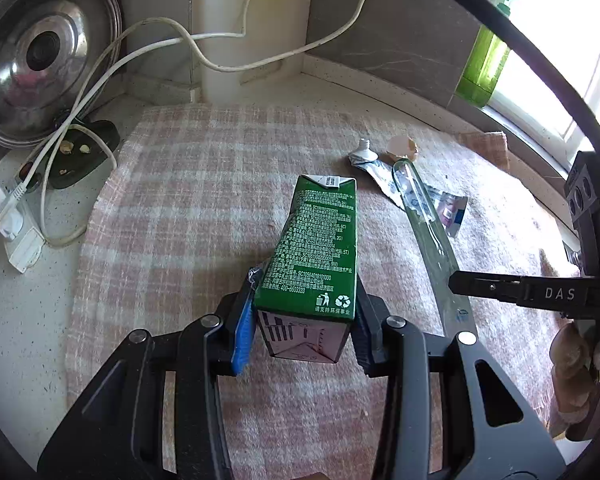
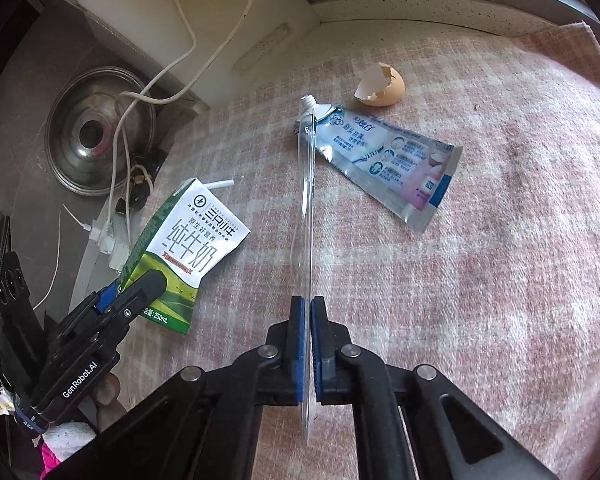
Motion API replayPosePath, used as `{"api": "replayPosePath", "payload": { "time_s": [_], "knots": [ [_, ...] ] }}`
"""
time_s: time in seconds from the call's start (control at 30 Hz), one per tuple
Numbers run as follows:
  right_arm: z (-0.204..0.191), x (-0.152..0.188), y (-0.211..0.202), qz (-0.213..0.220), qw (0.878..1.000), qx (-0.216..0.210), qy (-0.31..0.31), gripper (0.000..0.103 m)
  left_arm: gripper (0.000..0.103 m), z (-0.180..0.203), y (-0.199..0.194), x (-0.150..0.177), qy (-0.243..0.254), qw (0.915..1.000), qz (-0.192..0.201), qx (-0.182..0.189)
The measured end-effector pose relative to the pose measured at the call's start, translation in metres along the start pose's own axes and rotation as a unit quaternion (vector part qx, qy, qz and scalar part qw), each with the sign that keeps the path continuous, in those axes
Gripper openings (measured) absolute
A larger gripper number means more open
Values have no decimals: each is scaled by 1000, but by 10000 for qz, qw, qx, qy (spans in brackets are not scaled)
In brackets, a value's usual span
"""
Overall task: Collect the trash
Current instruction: 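Carry the milk carton and toothbrush with both tools toward the wastebasket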
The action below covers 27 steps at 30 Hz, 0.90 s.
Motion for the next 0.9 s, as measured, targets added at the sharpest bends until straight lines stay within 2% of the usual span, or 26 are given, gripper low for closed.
{"api": "replayPosePath", "payload": {
  "time_s": [0.4, 0.9],
  "knots": [
    [-5, 55, -39, 40, 9989, -430, 170, 1, 40, -1, -45, 42, 52, 9999, 127, -25],
    [-26, 109, -86, 95, 9979, -640, 60, 1, 40, 10, -110, 86, 198, 9989, 413, 30]
  ]
}}
Point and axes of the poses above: each gripper's, at about its wrist camera, not at the fingertips, and y roughly the way its jaws point, z to its right, x to its underside, the point moved 5 cm from there along y, roughly the way its jaws point, and after that the axes turned 10 degrees about -y, right-handed, at the moved point
